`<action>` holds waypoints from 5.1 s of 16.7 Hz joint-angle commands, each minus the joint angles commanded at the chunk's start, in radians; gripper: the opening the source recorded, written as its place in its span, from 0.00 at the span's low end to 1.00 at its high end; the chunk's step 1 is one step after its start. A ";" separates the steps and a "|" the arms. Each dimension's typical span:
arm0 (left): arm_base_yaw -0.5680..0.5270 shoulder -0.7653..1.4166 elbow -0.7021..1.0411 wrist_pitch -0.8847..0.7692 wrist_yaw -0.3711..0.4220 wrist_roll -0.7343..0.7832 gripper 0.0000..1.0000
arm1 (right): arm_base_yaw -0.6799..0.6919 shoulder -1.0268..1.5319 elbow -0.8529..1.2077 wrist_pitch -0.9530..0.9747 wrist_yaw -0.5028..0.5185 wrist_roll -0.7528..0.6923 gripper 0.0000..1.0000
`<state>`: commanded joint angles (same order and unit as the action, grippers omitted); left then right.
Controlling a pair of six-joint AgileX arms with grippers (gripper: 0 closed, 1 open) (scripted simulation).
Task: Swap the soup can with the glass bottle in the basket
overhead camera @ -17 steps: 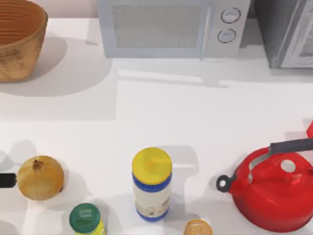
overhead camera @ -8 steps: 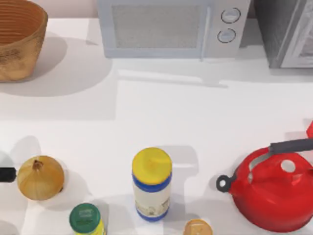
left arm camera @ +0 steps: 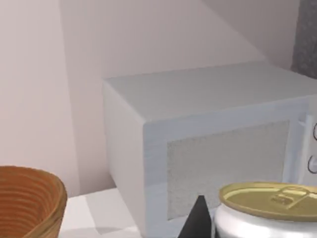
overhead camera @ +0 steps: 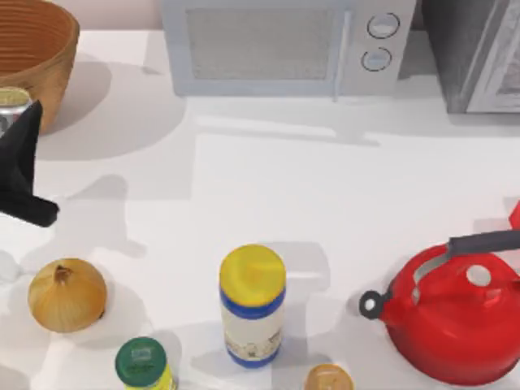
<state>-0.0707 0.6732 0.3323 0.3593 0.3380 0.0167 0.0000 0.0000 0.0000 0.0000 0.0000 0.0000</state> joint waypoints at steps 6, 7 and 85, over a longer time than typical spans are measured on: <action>-0.080 0.608 0.260 0.288 0.311 -0.006 0.00 | 0.000 0.000 0.000 0.000 0.000 0.000 1.00; -0.093 0.712 0.303 0.335 0.363 -0.009 0.00 | 0.000 0.000 0.000 0.000 0.000 0.000 1.00; 0.070 -0.671 -0.331 -0.357 -0.336 -0.017 1.00 | 0.000 0.000 0.000 0.000 0.000 0.000 1.00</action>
<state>-0.0004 0.0027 0.0017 0.0020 0.0021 0.0000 0.0000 0.0000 0.0000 0.0000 0.0000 0.0000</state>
